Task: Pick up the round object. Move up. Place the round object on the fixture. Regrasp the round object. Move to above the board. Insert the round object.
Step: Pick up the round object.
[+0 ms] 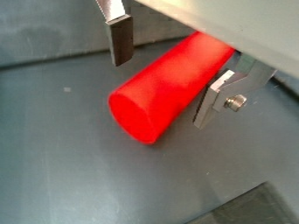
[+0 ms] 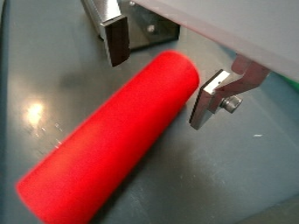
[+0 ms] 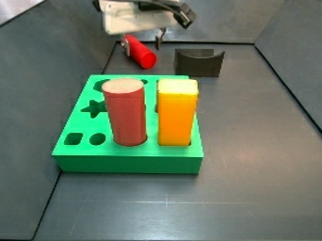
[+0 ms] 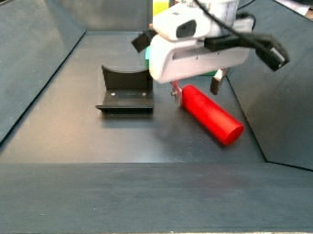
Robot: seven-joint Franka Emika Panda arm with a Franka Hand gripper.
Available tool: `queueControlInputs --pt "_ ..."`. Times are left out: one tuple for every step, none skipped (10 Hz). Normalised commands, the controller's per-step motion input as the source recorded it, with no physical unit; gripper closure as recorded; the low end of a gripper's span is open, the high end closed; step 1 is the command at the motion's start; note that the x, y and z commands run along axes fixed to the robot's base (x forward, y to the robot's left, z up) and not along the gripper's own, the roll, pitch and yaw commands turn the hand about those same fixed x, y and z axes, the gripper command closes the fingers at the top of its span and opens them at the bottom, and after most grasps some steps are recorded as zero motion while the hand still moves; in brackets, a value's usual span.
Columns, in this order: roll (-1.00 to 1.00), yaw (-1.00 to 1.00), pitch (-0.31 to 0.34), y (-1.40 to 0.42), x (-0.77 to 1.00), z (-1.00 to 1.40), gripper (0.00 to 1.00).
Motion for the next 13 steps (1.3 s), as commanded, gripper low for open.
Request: queueControlInputs --pt "-0.12 0.19 -0.143 0.00 -0.06 -0.53 0.00" --pt "-0.15 0.15 -0.134 0.00 -0.07 -0.50 0.00" --pt "-0.17 0.07 -0.071 0.01 -0.03 -0.33 0.00" --pt "-0.09 0.00 -0.039 0.00 -0.03 -0.02 0.00" --pt "-0.05 0.00 0.000 0.03 0.00 0.00 0.00" --pt "0.00 0.00 0.000 0.00 0.00 0.00 0.00" --pt "0.00 0.00 0.000 0.00 0.00 0.00 1.00" --pt "0.00 0.00 0.000 0.00 0.00 0.00 1.00" --pt "0.00 0.00 0.000 0.00 0.00 0.00 1.00" --pt "0.00 0.00 0.000 0.00 0.00 0.00 1.00" --pt "0.00 0.00 0.000 0.00 0.00 0.00 1.00" --pt "0.00 0.00 0.000 0.00 0.00 0.00 1.00" --pt "0.00 0.00 0.000 0.00 0.00 0.00 1.00"
